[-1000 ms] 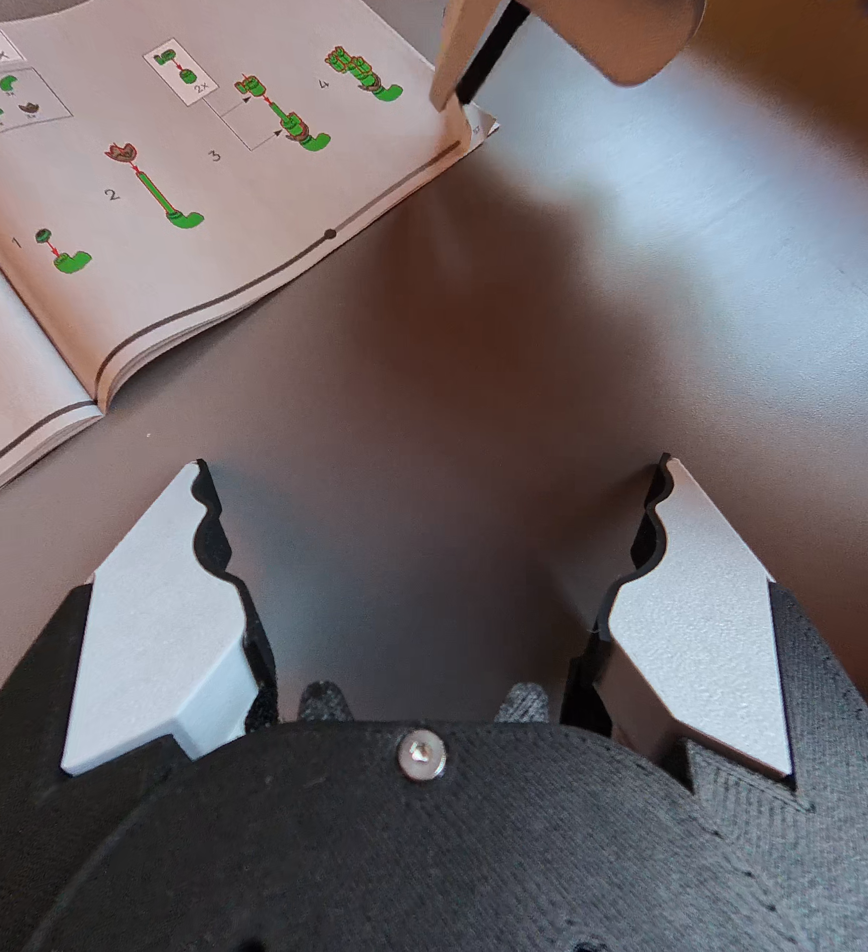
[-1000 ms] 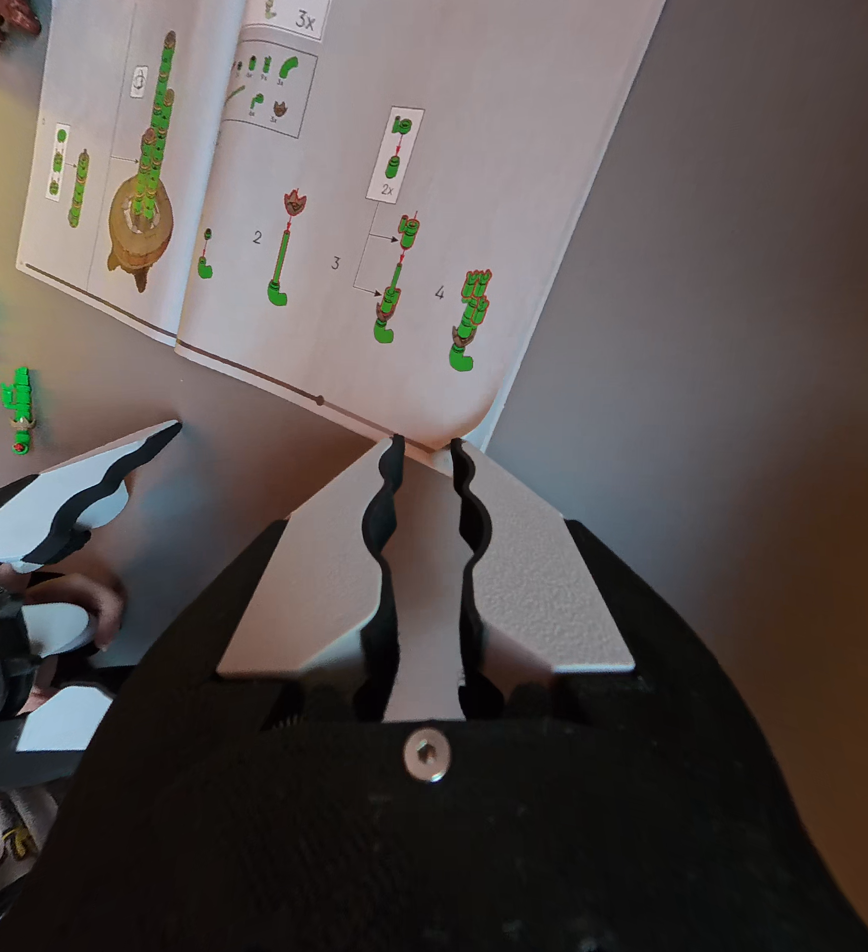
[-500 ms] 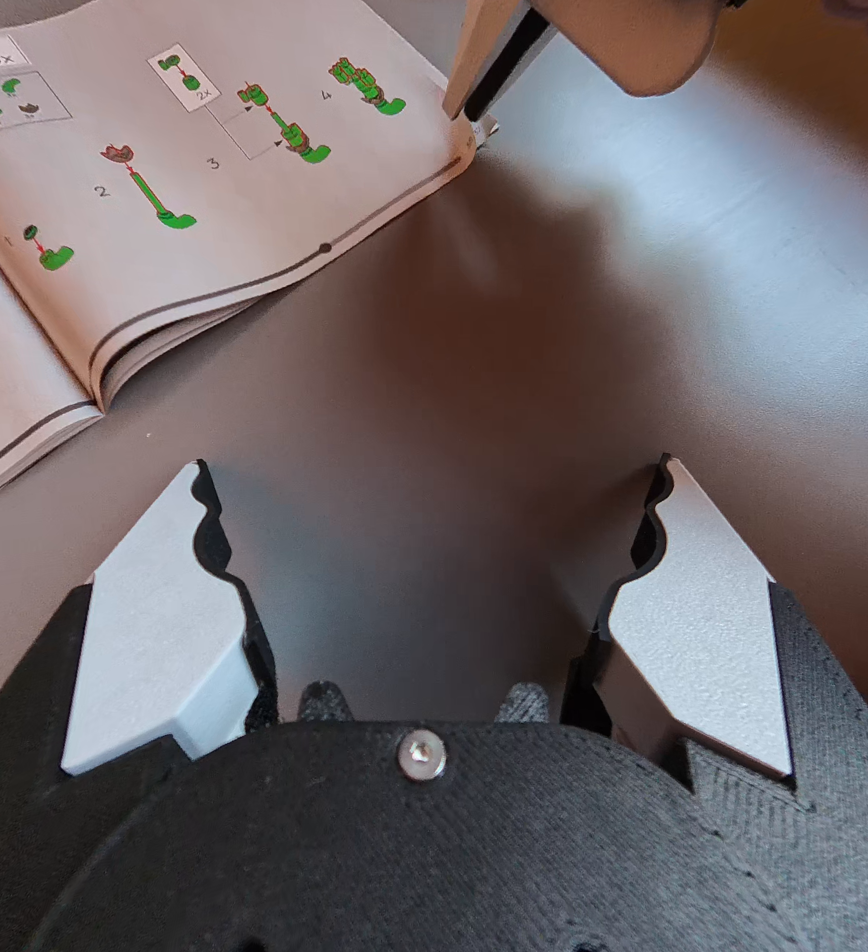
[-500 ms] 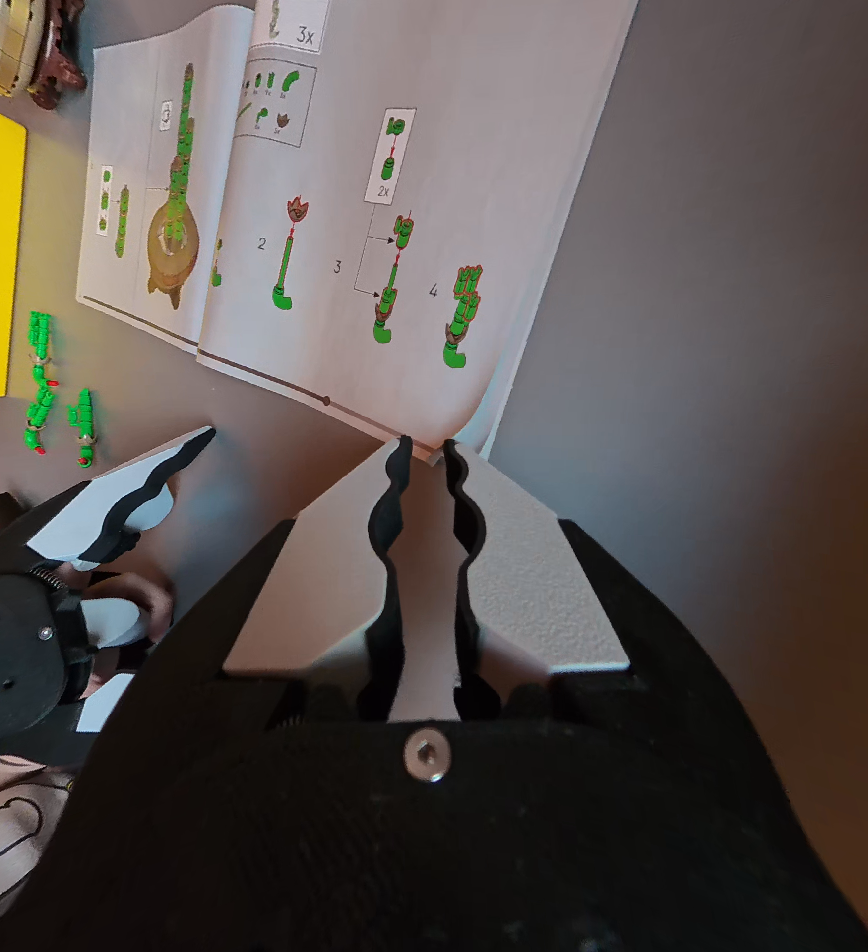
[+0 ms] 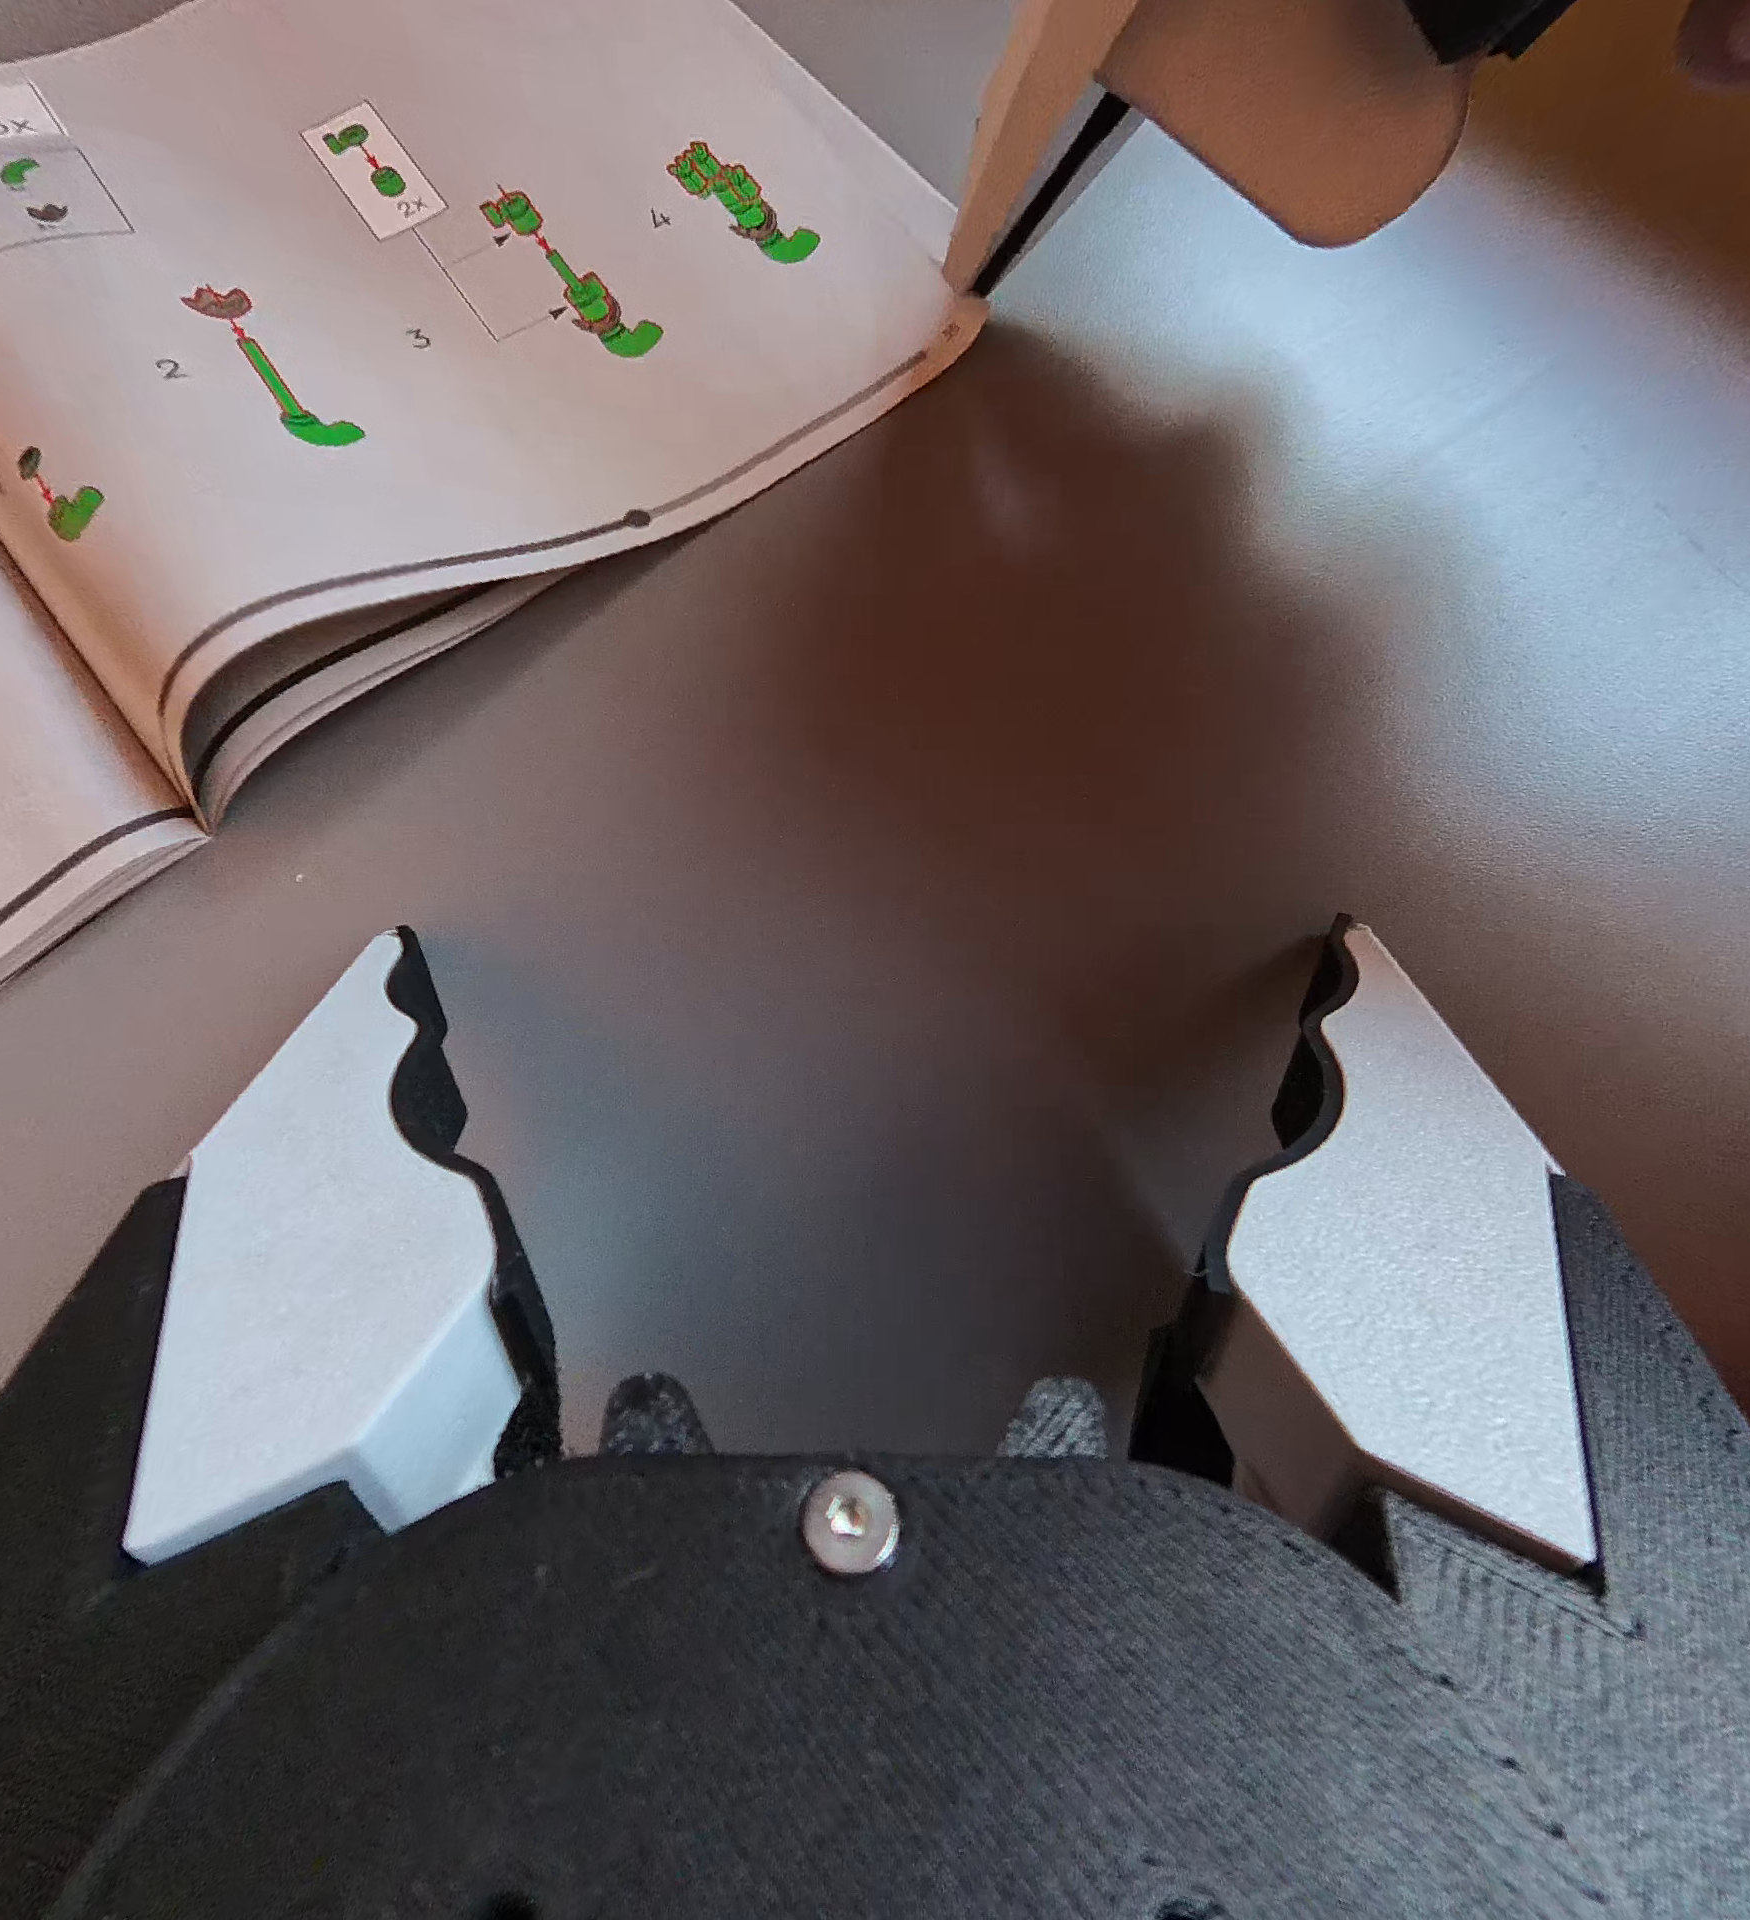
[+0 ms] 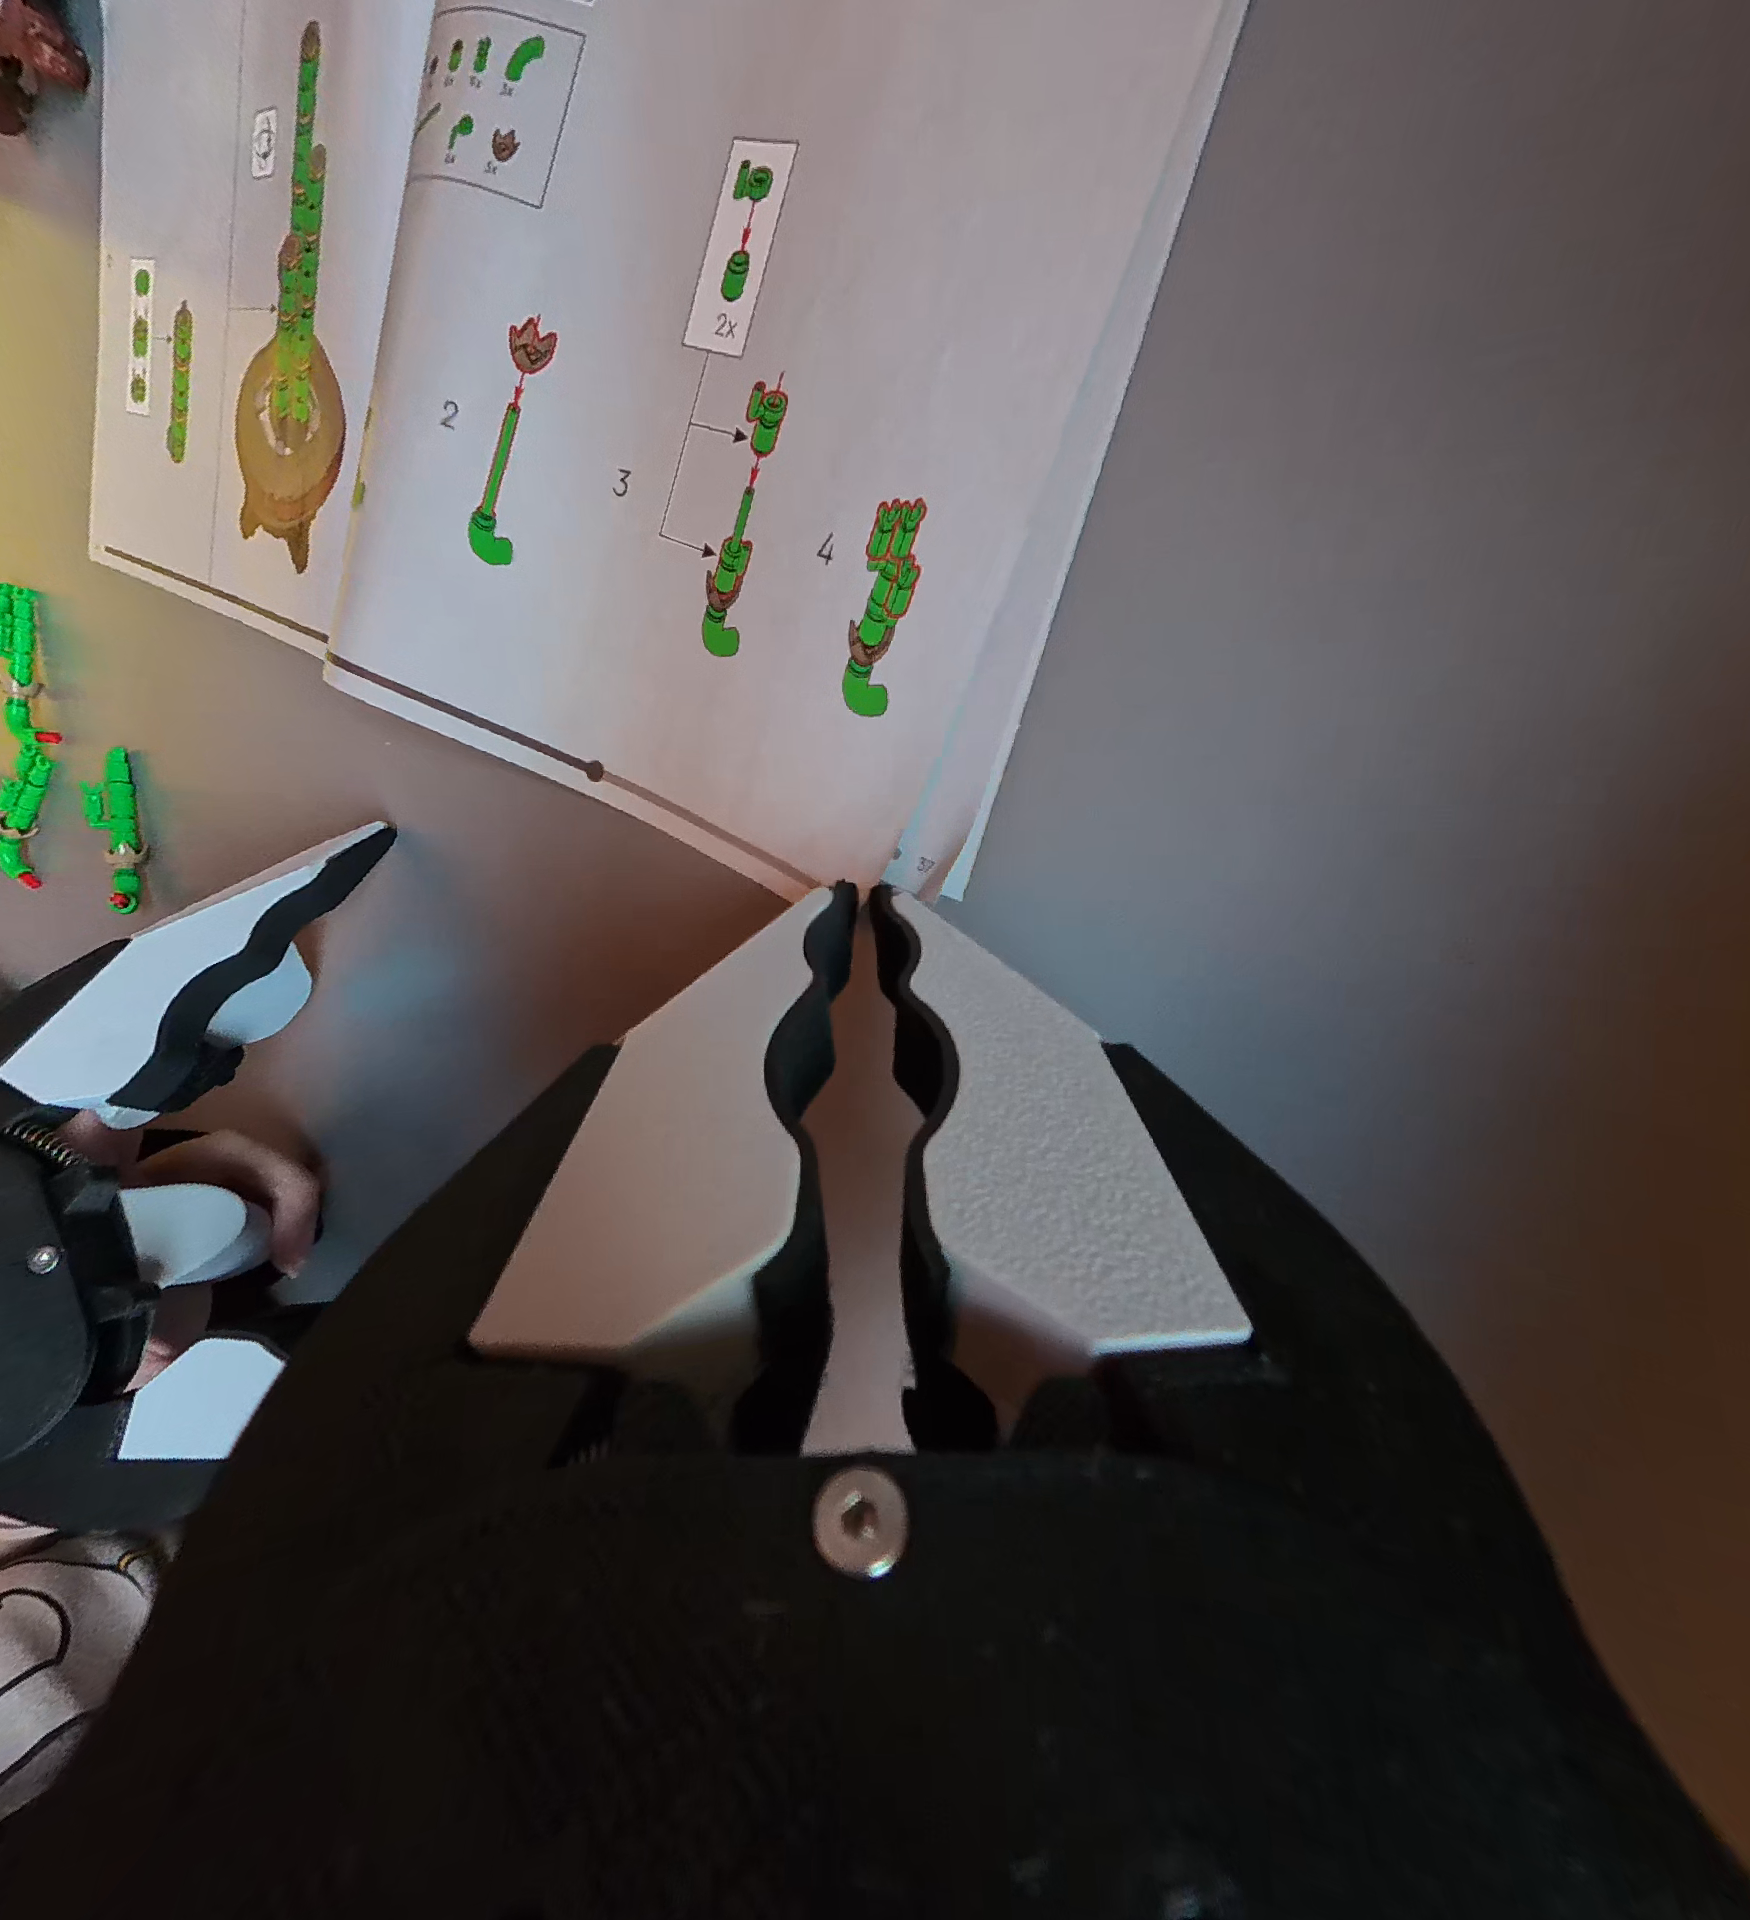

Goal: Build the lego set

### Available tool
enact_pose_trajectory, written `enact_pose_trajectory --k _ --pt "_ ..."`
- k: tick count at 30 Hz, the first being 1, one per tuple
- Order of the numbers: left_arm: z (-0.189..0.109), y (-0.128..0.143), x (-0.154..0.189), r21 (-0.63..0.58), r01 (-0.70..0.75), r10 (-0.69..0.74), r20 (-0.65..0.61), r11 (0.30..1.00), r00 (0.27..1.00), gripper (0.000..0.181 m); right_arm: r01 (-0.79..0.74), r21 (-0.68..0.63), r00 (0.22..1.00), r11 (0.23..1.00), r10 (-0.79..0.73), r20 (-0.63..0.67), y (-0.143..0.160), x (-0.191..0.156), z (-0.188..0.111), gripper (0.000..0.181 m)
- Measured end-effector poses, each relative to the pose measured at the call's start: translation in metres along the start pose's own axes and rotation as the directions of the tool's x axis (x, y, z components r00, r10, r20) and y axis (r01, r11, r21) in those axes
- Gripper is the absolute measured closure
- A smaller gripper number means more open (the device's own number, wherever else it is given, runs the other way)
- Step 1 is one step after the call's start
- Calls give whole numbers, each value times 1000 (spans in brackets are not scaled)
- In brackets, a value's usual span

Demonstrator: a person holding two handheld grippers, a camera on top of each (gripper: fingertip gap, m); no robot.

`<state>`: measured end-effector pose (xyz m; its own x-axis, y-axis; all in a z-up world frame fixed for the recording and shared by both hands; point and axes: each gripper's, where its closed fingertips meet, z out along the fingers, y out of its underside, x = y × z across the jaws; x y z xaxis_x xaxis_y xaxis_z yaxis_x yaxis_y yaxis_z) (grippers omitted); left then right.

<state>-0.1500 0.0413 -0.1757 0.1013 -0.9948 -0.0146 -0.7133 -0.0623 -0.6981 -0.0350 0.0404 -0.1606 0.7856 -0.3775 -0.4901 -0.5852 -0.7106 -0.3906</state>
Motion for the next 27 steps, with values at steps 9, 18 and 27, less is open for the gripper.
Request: enact_pose_trajectory --k 9,18,27 --pt "0 0 0 0 0 0 0 1000 1000 23 9 -12 1000 1000 -9 8 4 -3 3 179" --pt "0 0 0 0 0 0 0 1000 1000 23 -12 1 1000 1000 12 27 4 -5 3 175" --pt "0 0 0 0 0 0 0 1000 1000 23 -3 -6 1000 1000 3 3 10 -4 1 180"
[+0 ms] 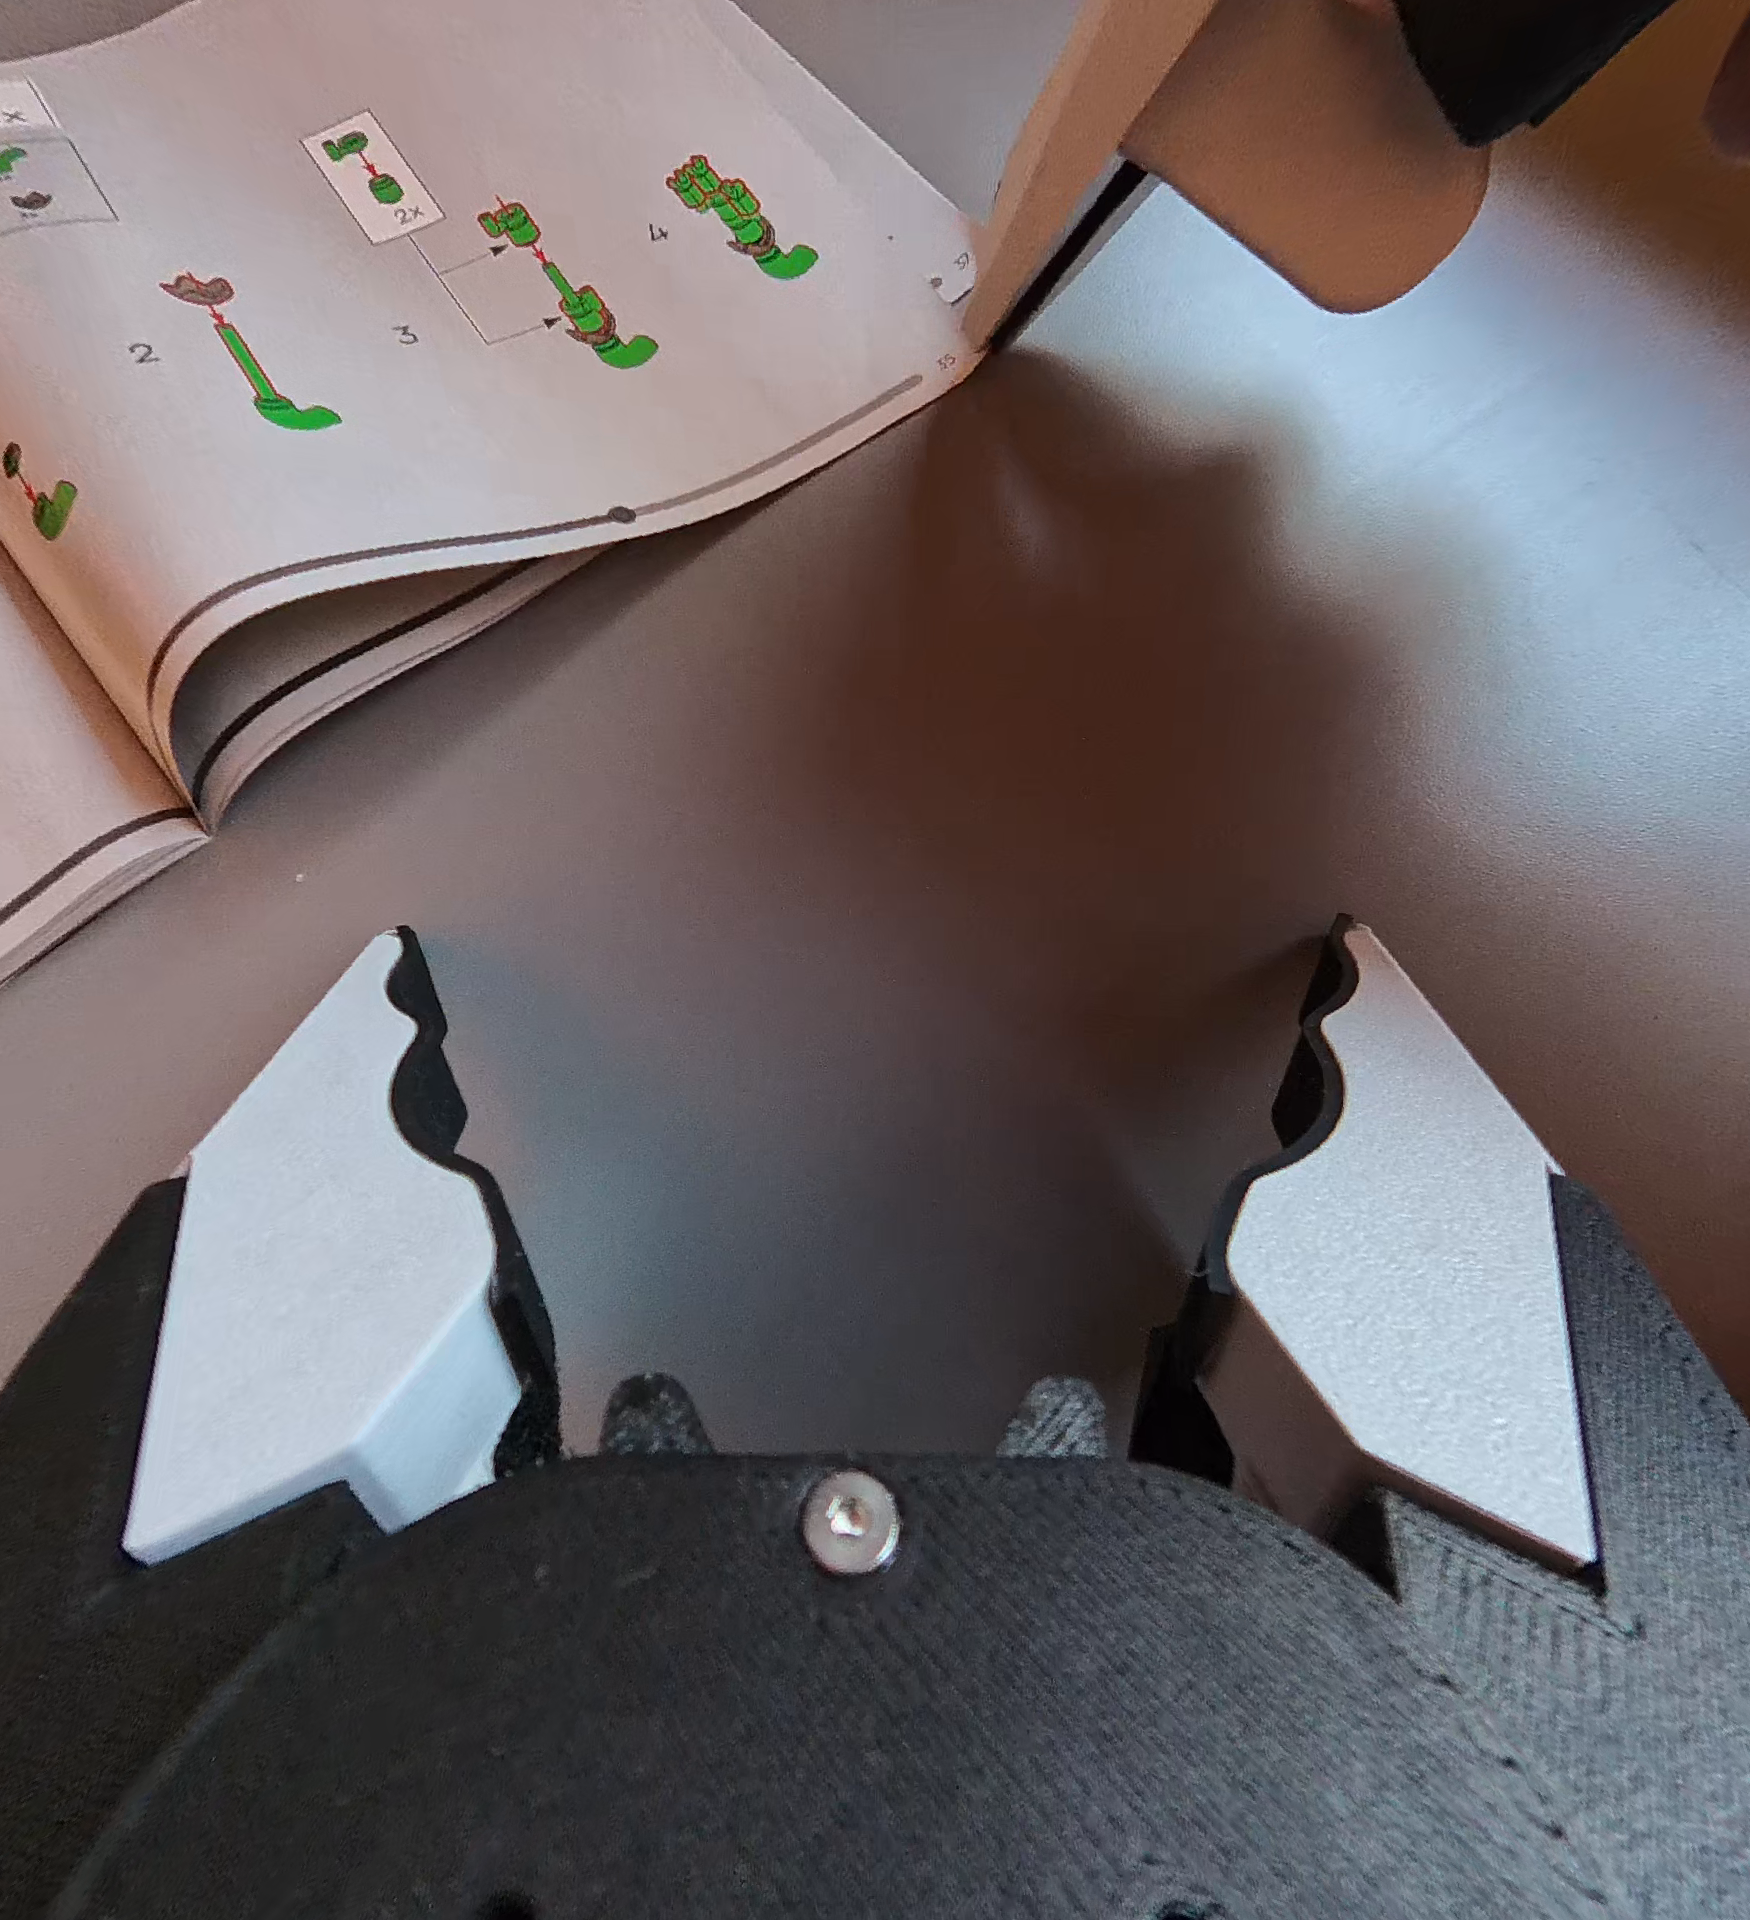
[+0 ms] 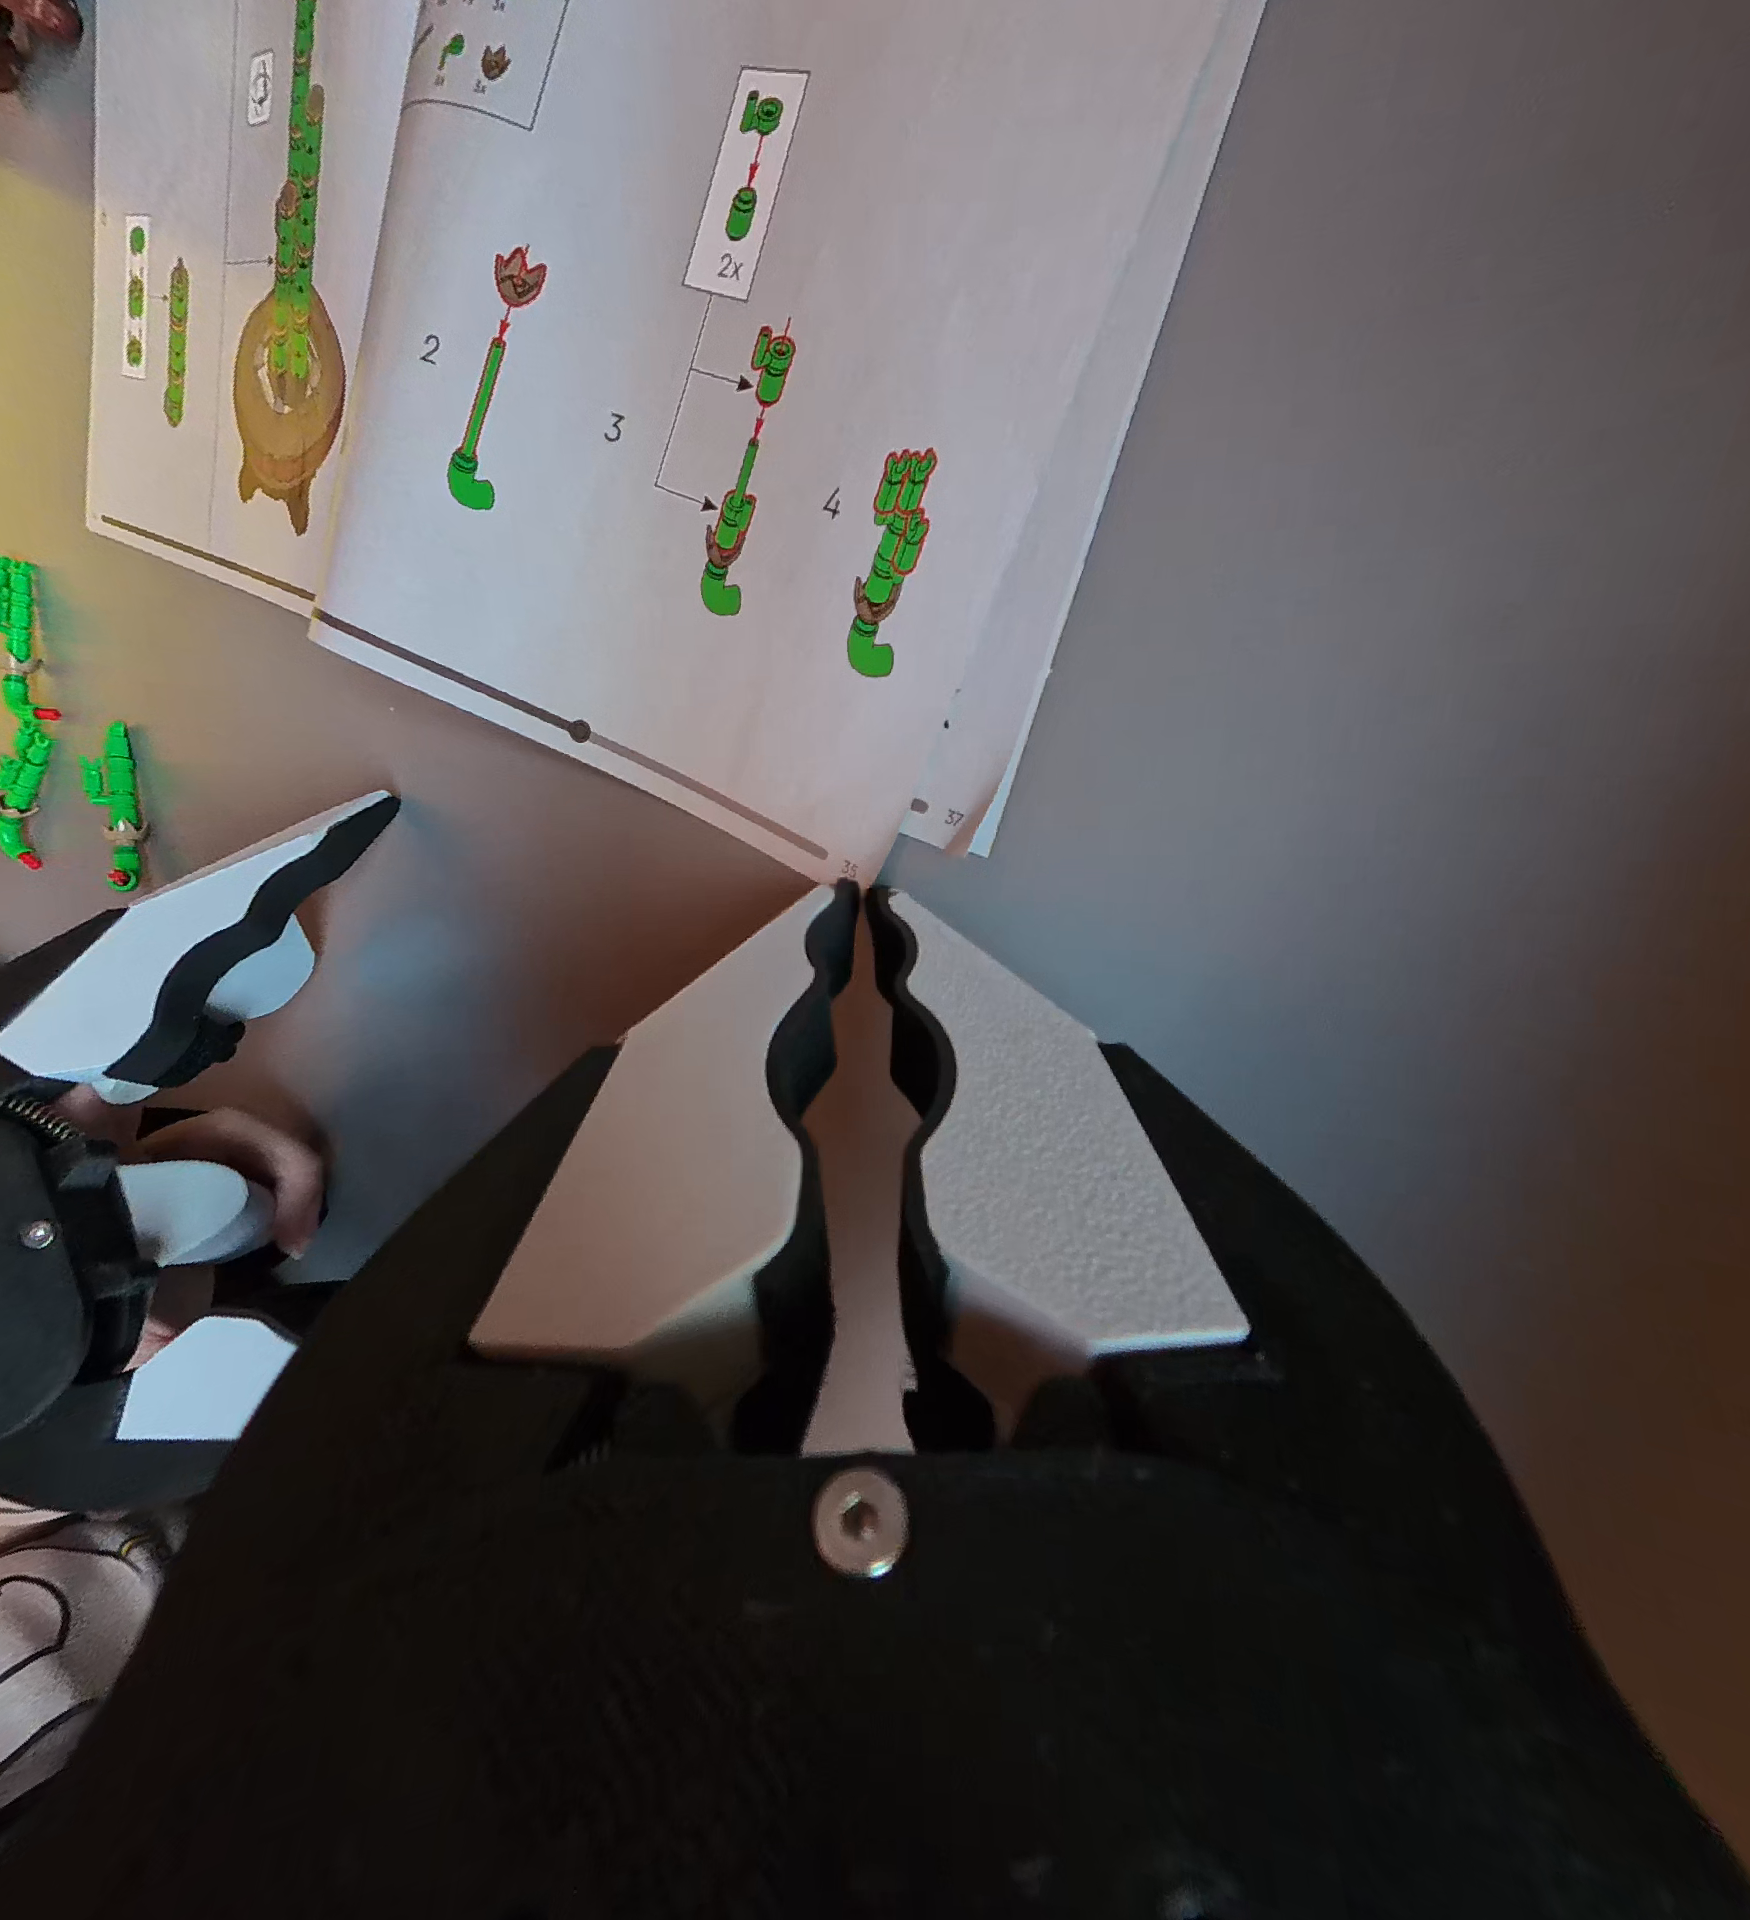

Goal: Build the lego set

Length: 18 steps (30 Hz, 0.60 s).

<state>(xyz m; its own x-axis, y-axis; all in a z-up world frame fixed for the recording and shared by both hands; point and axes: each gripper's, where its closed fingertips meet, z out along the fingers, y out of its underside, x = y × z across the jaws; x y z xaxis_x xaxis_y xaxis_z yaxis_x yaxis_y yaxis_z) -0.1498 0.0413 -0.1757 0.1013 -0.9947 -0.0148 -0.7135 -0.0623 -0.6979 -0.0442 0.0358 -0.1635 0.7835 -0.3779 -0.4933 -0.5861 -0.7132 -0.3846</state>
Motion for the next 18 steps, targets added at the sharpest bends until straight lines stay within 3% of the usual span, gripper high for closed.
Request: enact_pose_trajectory --k 18 --pt "-1 0 0 3 -1 1 -1 1000 1000 23 50 24 997 998 -51 56 -19 -21 -7 181"
